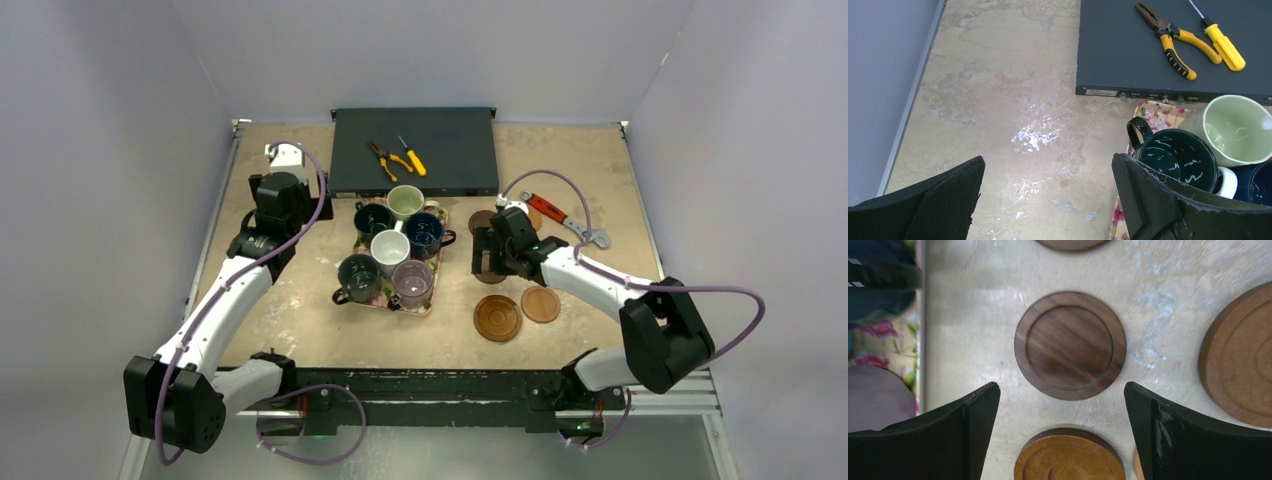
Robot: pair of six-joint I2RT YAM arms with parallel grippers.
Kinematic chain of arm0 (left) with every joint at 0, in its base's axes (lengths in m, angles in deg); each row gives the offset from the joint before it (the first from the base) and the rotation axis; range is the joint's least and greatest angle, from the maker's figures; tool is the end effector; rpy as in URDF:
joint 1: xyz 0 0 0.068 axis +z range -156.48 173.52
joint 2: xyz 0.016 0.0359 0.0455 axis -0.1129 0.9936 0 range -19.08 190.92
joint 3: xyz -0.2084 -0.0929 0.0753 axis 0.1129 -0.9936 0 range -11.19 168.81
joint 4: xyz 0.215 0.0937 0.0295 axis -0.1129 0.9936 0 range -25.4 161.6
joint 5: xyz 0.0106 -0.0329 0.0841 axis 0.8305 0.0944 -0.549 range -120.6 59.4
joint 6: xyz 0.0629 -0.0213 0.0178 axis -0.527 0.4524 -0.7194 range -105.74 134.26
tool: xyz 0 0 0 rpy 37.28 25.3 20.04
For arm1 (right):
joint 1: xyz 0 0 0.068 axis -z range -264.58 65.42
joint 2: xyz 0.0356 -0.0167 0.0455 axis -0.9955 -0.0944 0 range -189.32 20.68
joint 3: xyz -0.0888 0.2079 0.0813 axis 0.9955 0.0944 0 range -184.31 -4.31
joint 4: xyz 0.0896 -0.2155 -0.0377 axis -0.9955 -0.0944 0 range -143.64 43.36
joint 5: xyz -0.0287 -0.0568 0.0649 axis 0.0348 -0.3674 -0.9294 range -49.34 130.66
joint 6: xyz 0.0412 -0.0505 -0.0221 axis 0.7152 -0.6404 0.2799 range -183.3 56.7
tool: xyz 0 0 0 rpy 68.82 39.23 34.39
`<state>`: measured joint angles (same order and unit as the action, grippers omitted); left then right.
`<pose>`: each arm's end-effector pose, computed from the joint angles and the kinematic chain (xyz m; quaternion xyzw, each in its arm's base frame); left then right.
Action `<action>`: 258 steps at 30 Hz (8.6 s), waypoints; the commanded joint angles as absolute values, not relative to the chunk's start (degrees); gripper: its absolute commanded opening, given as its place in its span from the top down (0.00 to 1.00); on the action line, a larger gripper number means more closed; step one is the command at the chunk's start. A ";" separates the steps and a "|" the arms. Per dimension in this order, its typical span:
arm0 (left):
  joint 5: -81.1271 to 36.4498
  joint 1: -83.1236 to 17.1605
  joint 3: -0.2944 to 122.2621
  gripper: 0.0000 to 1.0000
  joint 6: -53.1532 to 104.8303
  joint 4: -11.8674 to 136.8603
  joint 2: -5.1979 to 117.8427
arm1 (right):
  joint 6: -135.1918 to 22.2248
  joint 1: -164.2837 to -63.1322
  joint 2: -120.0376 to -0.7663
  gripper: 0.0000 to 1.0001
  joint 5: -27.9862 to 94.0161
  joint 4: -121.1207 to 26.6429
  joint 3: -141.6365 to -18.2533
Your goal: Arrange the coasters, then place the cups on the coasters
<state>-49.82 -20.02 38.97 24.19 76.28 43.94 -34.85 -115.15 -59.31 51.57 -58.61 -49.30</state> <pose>0.2537 -0.0422 0.2761 -0.0641 0.8319 0.0290 0.5505 0.2471 0.1337 0.1702 0.0178 0.9266 0.1029 0.3613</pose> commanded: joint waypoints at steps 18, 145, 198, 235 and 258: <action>-48.79 -20.01 41.61 0.01 25.16 75.50 45.40 | -31.95 -119.78 -66.07 0.08 55.88 -58.36 -48.89; -46.77 -20.37 42.29 0.01 26.14 76.29 42.60 | -20.32 -79.75 -51.00 0.25 52.96 -61.46 -39.74; -47.22 -20.38 42.34 0.01 25.89 76.37 44.28 | -30.62 -82.06 -53.85 0.35 54.64 -58.62 -45.93; -48.00 -20.41 42.31 0.01 25.60 76.53 44.52 | -38.46 -96.63 -73.52 0.60 57.96 -61.80 -56.10; -48.35 -20.36 42.29 0.01 25.51 76.64 45.69 | -39.57 -89.84 -75.05 0.77 54.78 -53.37 -57.67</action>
